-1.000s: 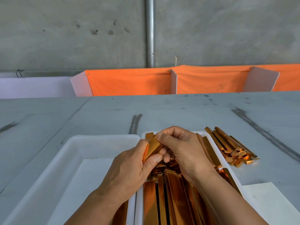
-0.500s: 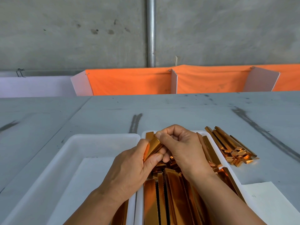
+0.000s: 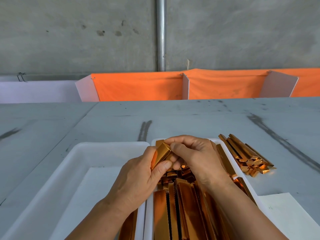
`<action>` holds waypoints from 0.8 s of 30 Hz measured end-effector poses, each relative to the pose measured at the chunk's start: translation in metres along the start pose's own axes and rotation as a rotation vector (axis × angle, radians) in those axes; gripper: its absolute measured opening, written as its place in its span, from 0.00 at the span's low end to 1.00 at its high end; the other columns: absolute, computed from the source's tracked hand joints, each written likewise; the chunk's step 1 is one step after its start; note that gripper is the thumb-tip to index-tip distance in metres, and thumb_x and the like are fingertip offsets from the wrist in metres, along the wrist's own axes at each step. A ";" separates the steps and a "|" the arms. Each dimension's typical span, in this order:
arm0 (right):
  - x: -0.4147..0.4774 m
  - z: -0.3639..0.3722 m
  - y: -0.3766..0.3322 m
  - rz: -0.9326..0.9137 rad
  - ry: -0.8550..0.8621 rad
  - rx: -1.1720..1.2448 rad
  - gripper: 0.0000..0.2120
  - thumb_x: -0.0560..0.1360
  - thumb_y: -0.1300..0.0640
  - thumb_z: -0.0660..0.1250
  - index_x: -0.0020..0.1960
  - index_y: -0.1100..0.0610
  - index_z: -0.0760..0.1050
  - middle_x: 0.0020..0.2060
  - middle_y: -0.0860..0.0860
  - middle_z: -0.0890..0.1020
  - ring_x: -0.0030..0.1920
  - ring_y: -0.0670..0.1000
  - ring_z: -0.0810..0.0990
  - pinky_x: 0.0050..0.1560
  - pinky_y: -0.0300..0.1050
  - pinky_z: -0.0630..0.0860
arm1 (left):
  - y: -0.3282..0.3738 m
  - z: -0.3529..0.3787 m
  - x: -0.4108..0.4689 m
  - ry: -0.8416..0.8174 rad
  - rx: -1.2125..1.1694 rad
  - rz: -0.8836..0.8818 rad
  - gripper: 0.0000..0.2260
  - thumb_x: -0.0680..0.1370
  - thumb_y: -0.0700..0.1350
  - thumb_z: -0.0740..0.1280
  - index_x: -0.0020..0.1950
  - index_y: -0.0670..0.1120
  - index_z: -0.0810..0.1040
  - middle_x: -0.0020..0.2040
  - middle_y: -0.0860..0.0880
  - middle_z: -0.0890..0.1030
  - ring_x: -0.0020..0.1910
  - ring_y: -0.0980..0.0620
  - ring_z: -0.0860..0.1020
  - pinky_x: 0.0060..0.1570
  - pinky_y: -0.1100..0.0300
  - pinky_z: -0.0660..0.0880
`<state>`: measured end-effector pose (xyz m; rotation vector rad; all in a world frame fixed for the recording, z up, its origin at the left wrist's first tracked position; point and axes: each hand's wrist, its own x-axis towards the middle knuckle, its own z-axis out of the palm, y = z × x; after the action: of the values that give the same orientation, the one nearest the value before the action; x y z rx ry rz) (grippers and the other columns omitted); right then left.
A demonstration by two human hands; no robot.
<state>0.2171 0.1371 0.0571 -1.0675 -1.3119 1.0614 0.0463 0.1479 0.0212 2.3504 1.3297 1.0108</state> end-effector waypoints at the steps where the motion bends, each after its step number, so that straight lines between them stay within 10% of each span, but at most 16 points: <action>1: 0.000 0.000 0.000 -0.001 0.004 -0.004 0.09 0.78 0.61 0.67 0.47 0.52 0.86 0.30 0.55 0.83 0.27 0.49 0.78 0.35 0.37 0.78 | 0.000 0.000 0.000 -0.003 0.002 0.000 0.22 0.74 0.70 0.50 0.59 0.58 0.67 0.33 0.58 0.74 0.38 0.63 0.77 0.32 0.69 0.71; 24: -0.002 0.016 0.009 -0.132 0.009 -0.091 0.10 0.76 0.58 0.71 0.53 0.45 0.84 0.39 0.42 0.84 0.43 0.39 0.81 0.47 0.34 0.76 | -0.001 0.004 0.002 0.102 0.172 -0.092 0.22 0.71 0.70 0.43 0.54 0.58 0.61 0.32 0.57 0.72 0.30 0.60 0.74 0.27 0.70 0.66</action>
<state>0.2016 0.1366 0.0473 -1.0361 -1.4144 0.9048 0.0489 0.1508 0.0185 2.3617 1.6065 1.0386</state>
